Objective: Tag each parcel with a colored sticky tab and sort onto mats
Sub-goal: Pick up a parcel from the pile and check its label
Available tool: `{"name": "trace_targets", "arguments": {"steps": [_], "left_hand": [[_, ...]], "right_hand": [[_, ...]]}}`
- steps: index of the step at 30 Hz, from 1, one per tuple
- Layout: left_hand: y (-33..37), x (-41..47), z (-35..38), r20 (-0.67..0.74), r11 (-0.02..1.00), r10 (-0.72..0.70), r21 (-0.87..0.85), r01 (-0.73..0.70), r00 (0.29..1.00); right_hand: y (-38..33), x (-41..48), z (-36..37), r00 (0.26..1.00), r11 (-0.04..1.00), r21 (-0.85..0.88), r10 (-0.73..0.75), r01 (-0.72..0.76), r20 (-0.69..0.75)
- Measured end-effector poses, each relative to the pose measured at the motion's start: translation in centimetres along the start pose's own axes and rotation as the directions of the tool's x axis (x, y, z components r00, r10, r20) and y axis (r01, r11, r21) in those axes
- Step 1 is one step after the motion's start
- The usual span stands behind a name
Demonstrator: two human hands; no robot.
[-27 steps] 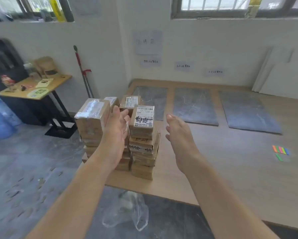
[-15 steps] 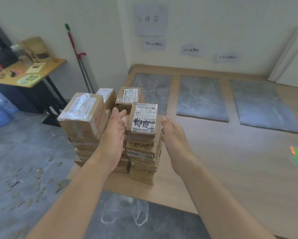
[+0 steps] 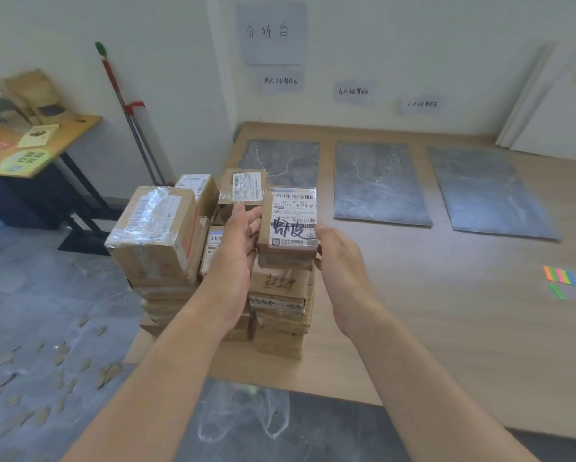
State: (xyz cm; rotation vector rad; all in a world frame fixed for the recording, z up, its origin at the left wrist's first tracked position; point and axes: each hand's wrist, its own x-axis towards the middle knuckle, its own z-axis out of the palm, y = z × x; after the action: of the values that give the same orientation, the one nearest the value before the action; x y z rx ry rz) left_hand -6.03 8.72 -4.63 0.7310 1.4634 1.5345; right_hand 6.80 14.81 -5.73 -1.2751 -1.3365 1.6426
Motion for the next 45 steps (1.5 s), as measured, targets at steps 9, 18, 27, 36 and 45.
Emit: {"name": "trace_targets", "arguments": {"steps": [9, 18, 27, 36, 45], "left_hand": [[2.4, 0.0, 4.0, 0.17, 0.999, 0.032, 0.006, -0.033, 0.985], [2.1, 0.2, 13.3, 0.247, 1.0, 0.0, 0.006, -0.002, 0.969], [-1.6, 0.8, 24.8, 0.227, 1.0, -0.012, -0.012, 0.015, 0.974], [-6.5, 3.9, 32.3, 0.155, 0.994, -0.101, -0.026, 0.106, 0.983], [-12.4, 9.2, 33.2, 0.154, 0.978, -0.203, -0.011, 0.207, 0.967]], "right_hand": [[-2.8, -2.0, -3.3, 0.986, 0.993, 0.061, -0.092, 0.101, -0.141], [-2.8, -1.5, -12.5, 0.95, 0.987, 0.094, -0.098, 0.132, -0.297], [-1.4, 2.1, -24.6, 0.965, 0.993, 0.089, -0.056, 0.082, -0.255], [0.8, 6.8, -32.7, 0.986, 0.996, 0.066, -0.042, 0.053, -0.159], [5.5, 12.1, -34.1, 0.983, 0.997, 0.074, 0.045, -0.032, -0.179]]}}
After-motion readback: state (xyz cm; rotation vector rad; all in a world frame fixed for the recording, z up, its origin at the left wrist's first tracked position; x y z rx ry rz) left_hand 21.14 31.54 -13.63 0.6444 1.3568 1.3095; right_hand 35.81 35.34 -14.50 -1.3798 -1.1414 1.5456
